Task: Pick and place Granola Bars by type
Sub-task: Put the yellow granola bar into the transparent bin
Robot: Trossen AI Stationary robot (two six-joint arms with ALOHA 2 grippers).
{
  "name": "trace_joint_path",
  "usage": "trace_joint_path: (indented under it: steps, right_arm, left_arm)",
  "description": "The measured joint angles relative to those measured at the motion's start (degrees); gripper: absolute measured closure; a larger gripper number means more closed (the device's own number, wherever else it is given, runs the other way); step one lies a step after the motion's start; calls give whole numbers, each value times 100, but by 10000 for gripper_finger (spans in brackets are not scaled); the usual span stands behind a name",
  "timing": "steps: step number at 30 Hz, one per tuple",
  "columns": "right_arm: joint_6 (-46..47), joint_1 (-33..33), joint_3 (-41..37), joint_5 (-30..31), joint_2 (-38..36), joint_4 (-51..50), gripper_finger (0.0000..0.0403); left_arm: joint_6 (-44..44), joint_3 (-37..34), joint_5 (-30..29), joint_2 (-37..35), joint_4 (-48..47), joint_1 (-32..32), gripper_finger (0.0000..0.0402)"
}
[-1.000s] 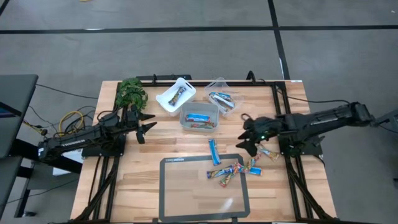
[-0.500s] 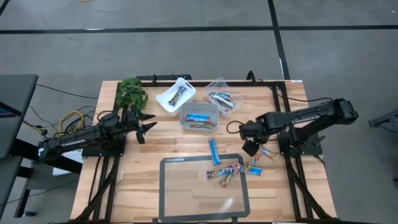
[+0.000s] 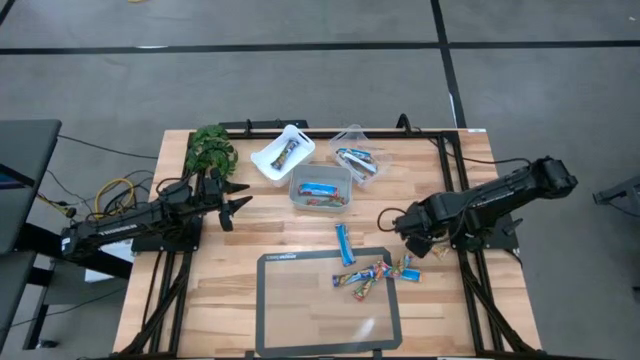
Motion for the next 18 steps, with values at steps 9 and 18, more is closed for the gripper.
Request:
trace_joint_path:
  steps: [9,18]
  right_arm:
    - [327,526,-589,-79,-52,676,163]
    - [390,662,-1009,1,-28,1285,163]
  left_arm:
    - [0,0,2,0,-1,1,233]
    - [0,0,2,0,0,1,233]
